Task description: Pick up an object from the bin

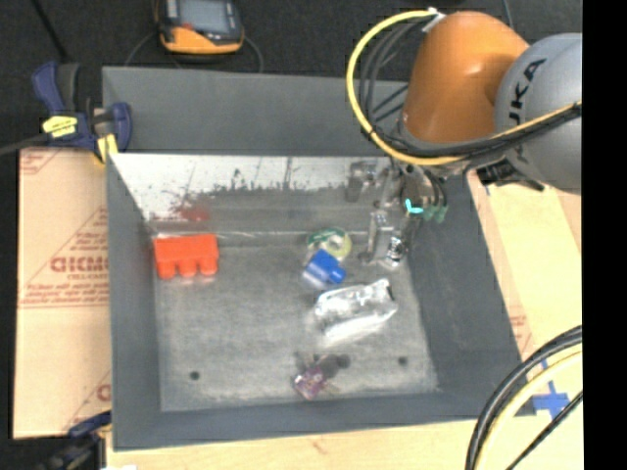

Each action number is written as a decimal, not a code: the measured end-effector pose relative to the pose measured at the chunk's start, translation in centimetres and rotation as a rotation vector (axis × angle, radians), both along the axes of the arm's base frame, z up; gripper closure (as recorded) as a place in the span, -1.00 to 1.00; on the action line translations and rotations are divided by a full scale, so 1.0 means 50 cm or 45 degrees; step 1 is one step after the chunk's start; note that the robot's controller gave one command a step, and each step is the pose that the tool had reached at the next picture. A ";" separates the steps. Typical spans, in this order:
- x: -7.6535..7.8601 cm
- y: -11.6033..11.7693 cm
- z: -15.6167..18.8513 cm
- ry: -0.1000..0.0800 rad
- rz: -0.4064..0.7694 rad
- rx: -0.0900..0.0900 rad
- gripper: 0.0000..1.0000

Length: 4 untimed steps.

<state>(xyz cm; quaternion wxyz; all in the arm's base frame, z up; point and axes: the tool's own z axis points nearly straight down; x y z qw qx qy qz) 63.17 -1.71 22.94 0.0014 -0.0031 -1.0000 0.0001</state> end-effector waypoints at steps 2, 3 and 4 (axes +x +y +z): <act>-0.149 -0.054 -0.254 -0.012 0.269 0.000 -1.00; -0.134 -0.069 -0.257 -0.014 0.205 0.001 -1.00; -0.126 -0.050 -0.320 -0.004 0.271 0.000 -1.00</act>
Offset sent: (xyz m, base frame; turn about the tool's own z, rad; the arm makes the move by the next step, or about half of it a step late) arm -0.0631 -0.0179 -0.1594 -0.2416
